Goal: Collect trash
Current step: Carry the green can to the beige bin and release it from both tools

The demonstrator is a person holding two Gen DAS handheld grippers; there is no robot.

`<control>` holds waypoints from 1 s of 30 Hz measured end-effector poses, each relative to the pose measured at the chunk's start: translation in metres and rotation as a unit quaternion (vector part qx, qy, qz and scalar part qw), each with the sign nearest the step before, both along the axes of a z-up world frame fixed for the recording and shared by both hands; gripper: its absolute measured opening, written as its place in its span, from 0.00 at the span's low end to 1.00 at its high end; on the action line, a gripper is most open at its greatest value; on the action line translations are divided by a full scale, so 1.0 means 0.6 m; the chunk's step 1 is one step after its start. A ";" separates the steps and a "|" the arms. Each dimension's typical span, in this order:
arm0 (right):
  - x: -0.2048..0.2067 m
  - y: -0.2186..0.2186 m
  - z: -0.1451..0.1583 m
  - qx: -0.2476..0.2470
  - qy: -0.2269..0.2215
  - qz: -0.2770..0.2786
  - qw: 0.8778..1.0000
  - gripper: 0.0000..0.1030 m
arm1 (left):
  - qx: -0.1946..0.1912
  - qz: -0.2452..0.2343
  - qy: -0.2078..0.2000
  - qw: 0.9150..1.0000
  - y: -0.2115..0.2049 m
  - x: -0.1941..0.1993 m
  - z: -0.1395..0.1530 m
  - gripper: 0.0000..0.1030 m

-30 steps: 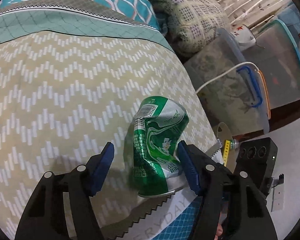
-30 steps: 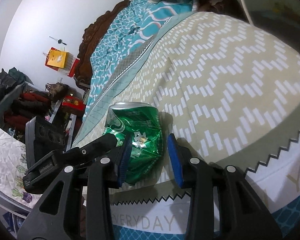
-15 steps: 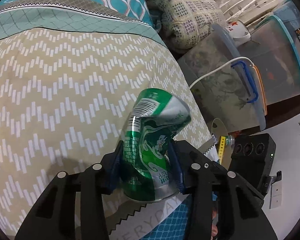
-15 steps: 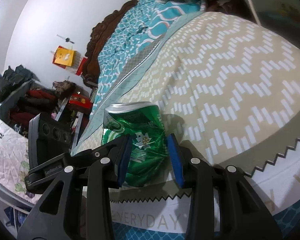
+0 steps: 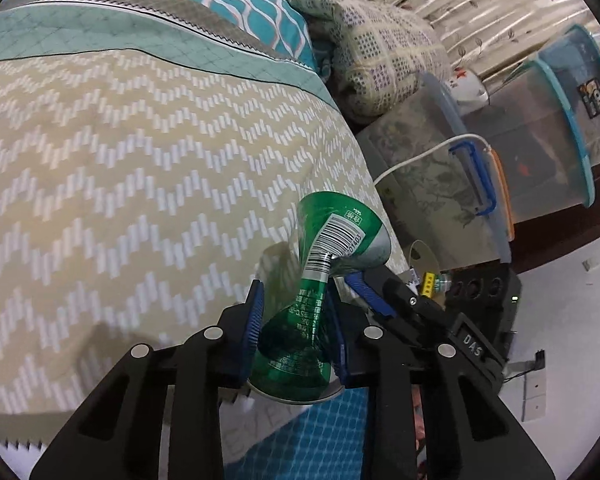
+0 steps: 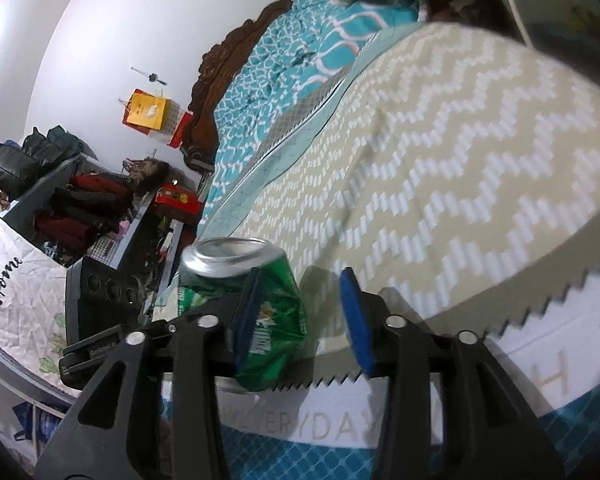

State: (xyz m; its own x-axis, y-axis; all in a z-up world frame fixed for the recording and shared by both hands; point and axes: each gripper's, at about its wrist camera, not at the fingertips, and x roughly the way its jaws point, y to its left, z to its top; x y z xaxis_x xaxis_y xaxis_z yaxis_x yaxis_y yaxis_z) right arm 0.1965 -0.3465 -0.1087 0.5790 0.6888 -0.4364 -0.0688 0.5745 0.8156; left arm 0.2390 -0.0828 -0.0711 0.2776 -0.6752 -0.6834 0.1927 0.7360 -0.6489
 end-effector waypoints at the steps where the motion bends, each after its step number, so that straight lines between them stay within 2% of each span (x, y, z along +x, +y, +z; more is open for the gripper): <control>1: -0.006 0.006 -0.001 0.007 0.001 0.008 1.000 0.50 | -0.005 0.000 0.001 1.000 0.004 -0.005 0.003 0.26; 5: -0.023 0.037 -0.001 0.037 0.003 0.052 0.998 0.50 | -0.029 -0.013 0.007 0.999 -0.003 -0.022 0.018 0.25; 12: -0.076 -0.024 0.014 0.103 -0.034 0.017 0.994 0.47 | -0.006 -0.046 -0.022 0.999 -0.069 -0.053 0.077 0.24; 16: -0.116 -0.087 0.021 0.113 -0.053 -0.035 0.992 0.48 | 0.023 -0.084 -0.043 0.995 -0.162 -0.071 0.106 0.24; 22: -0.173 -0.230 0.034 0.119 -0.081 -0.119 0.982 0.48 | 0.032 -0.158 -0.060 0.985 -0.330 -0.082 0.125 0.24; 26: -0.211 -0.329 0.033 0.103 -0.083 -0.178 0.975 0.48 | 0.034 -0.210 -0.063 0.975 -0.448 -0.084 0.117 0.24; 30: -0.246 -0.411 0.016 0.091 -0.075 -0.250 0.961 0.48 | 0.028 -0.255 -0.053 0.965 -0.557 -0.076 0.093 0.24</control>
